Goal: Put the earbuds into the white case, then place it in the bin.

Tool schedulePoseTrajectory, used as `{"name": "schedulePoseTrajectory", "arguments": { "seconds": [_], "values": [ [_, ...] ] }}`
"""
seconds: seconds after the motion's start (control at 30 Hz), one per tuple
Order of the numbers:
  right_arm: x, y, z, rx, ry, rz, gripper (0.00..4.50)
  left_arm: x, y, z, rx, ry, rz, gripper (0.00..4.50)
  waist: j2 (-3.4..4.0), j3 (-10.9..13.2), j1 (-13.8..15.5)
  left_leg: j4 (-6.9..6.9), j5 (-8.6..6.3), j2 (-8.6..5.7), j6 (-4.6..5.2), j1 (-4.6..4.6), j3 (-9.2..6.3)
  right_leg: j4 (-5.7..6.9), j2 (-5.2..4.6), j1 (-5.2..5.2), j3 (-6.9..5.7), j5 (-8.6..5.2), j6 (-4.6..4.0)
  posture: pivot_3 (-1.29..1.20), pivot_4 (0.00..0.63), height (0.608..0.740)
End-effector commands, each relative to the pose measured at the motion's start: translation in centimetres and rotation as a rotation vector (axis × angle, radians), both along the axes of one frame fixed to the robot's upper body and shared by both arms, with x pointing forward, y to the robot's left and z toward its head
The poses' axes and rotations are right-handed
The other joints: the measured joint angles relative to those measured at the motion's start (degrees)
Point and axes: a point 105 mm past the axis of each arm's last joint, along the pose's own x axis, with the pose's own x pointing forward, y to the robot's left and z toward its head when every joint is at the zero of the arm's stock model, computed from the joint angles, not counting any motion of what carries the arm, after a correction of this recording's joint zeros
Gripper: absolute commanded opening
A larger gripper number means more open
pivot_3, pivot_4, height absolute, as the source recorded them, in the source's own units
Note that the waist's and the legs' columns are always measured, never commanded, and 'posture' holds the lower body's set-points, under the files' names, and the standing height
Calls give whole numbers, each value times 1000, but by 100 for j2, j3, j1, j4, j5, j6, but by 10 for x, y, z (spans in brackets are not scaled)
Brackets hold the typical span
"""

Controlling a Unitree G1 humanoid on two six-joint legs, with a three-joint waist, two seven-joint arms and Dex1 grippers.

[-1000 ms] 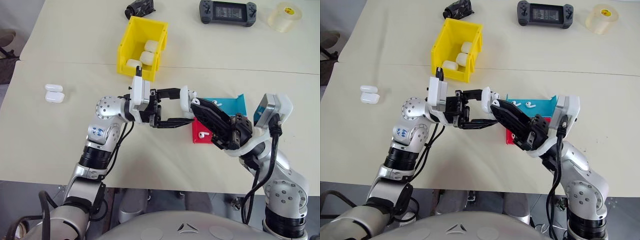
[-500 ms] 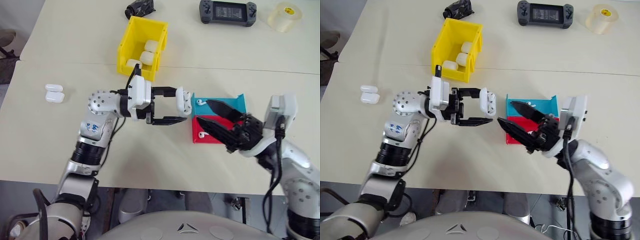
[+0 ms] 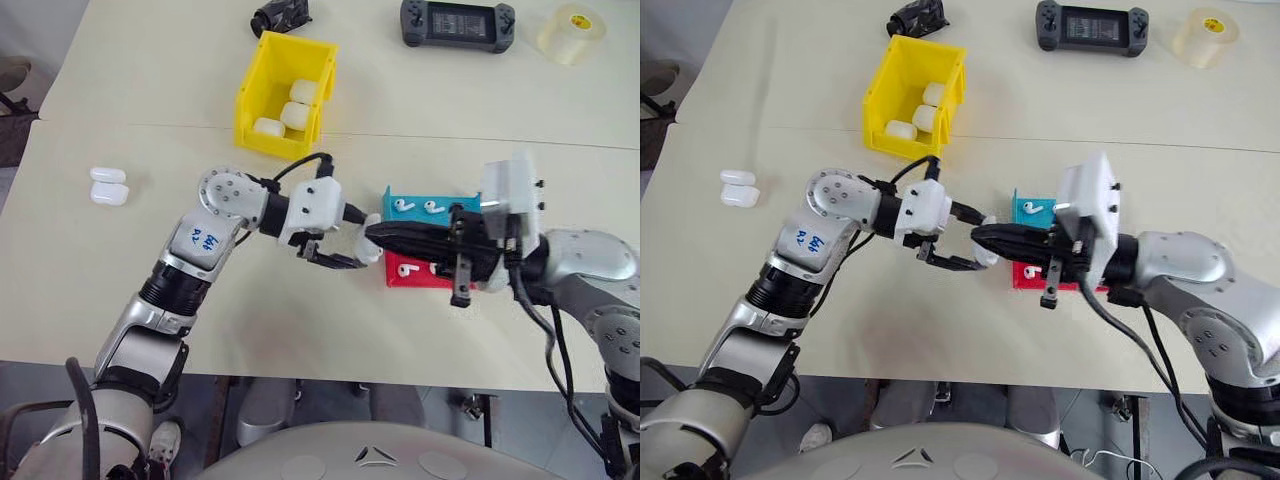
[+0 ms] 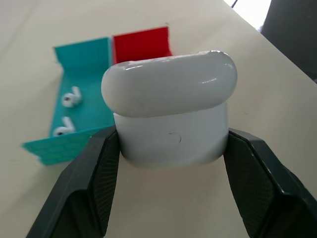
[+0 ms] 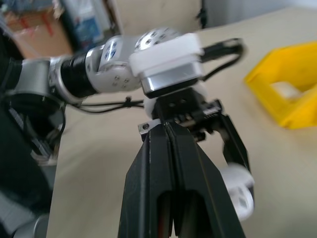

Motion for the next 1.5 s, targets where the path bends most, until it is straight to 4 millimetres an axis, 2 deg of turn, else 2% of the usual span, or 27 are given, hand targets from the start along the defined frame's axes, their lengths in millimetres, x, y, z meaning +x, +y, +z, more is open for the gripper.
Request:
{"name": "schedulePoseTrajectory", "arguments": {
  "seconds": [0.03, 0.17, 0.3, 0.53, 0.67, 0.77, 0.87, 0.93, 1.03, 1.17, 1.27, 1.5],
  "values": [
    [0, 11, -3, -35, -18, 32, 22, -3, -4, 12, 5, -63, -28, 2804, 0, 0, -4, 1, 0, 0, 0, 0, 0, 1, 0, 0, 0, 0, 0, 0, 150, 740],
    [6, 13, -9, -54, 0, 19, 22, -2, -6, 15, -7, -82, -24, 2804, -1, 0, 10, 1, 0, -2, 0, -2, -3, 1, -2, 0, -3, 0, 0, 0, 150, 740],
    [21, -11, -30, -137, 39, -85, 22, -2, -3, 23, -36, -108, -17, 2804, -1, 1, 9, 1, -1, -6, 1, -3, -4, 1, -2, 0, -5, 0, 0, 0, 150, 740],
    [25, -43, -38, -167, 65, -162, 22, -3, 6, 29, -71, -131, 1, 2804, -2, 1, 5, 0, -1, -2, 1, -4, -1, 1, 1, -1, -6, 0, 0, 0, 150, 740],
    [21, -61, -23, -47, 2, -211, 22, 3, 15, 36, -161, -109, 96, 2804, -5, 3, 11, 0, -1, -3, 1, -5, -2, 0, -5, 0, -5, 0, 1, 0, 150, 740],
    [17, -77, -12, 77, -81, -282, 22, 16, 24, 47, -296, -73, 248, 2804, -5, 3, 15, 1, -1, -2, 1, -4, -2, 1, -2, 0, -5, 1, 2, 0, 150, 740],
    [10, -93, -13, 136, -142, -363, 553, 30, 35, 55, -417, -75, 408, 2804, -5, 3, 31, 3, 0, 1, 0, -2, -3, 6, 0, 2, -6, 1, 3, 0, 150, 740],
    [4, -103, -20, 134, -175, -423, 1224, 45, 52, 61, -511, -76, 565, 2804, -5, 3, 26, 5, 0, -4, 0, 2, 1, 12, 1, 3, -2, 2, 5, 0, 150, 740],
    [0, -113, -18, 187, -247, -541, 2182, 66, 79, 69, -613, -84, 775, 2804, -5, 3, 25, 4, 0, -3, 0, 4, 1, 13, 4, 4, 0, 3, 5, 0, 150, 740],
    [-6, -112, -24, 179, -292, -578, 3521, 81, 100, 73, -675, -93, 913, 2804, -4, 2, -2, 2, 3, -1, -6, 15, 11, 20, 10, 2, 4, 2, 6, 0, 150, 740],
    [-8, -106, -32, 161, -300, -570, 4481, 100, 109, 63, -640, -79, 1032, 2804, -6, 2, 15, 2, 3, -2, -7, 16, 10, 22, 11, 2, 2, 2, 6, 0, 150, 740],
    [-2, -102, -30, 154, -329, -560, 4481, 134, 86, 67, -577, -56, 974, 2804, -8, 2, 76, 2, 3, -16, -5, 13, 11, 20, 10, 2, -27, 5, 11, 0, 150, 740]
  ]
}}
